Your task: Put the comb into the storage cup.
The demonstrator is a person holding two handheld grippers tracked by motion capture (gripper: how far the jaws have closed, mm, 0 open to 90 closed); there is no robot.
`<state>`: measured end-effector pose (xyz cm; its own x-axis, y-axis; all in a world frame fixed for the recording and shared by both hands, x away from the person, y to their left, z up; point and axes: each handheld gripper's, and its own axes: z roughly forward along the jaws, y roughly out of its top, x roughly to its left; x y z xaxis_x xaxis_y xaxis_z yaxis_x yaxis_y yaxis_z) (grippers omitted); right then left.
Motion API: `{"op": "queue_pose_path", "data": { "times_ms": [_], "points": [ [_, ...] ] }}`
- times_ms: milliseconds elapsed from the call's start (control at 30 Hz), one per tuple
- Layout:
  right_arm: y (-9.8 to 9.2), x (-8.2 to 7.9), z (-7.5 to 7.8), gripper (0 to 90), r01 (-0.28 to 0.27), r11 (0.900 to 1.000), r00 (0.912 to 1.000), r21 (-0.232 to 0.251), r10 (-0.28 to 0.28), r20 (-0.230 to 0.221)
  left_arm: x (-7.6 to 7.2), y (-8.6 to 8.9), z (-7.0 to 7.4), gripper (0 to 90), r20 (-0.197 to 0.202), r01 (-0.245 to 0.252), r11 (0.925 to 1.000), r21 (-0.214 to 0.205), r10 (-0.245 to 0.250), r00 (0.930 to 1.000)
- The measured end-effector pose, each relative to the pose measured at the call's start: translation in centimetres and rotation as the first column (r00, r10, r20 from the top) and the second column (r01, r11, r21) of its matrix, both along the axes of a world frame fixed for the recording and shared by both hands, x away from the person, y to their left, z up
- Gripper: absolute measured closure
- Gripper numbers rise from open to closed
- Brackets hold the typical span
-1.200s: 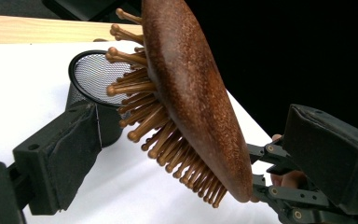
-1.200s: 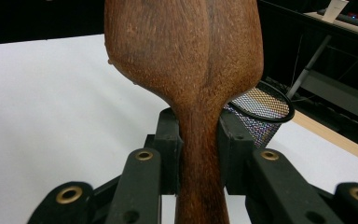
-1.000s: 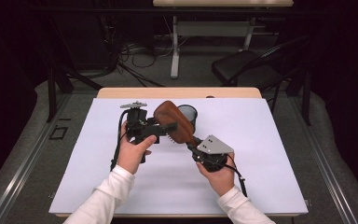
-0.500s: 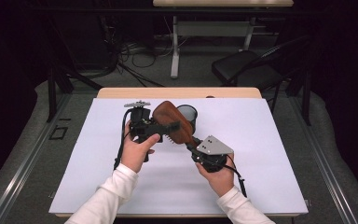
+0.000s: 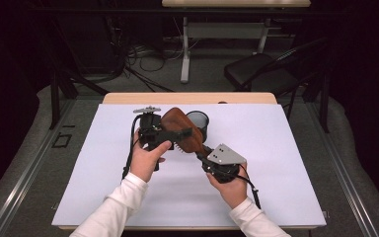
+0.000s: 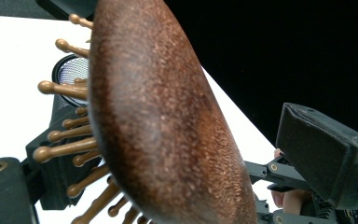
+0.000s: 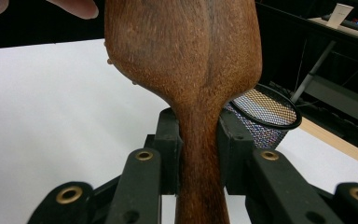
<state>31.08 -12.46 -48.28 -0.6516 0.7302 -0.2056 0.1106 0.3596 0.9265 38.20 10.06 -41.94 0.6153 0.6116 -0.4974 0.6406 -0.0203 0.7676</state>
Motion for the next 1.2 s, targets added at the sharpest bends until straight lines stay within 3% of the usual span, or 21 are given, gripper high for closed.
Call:
{"op": "queue_pose_path", "data": {
  "times_ms": [867, 1200],
  "points": [
    [0.05, -0.03, -0.13, 72.6, 0.001, 1.0, 1.0, -0.001, -0.001, -0.002, 0.5, 0.1, -0.24, 16.5, -0.041, 0.001, 0.9998, -0.022, -0.002, 0.9992],
    [-0.03, -0.02, -0.14, 72.6, 0.003, 1.0, 1.0, 0.001, -0.003, 0.0, 0.57, 0.29, -0.27, 25.7, -0.043, -0.013, 0.9997, -0.021, 0.012, 0.999]
  ]
}}
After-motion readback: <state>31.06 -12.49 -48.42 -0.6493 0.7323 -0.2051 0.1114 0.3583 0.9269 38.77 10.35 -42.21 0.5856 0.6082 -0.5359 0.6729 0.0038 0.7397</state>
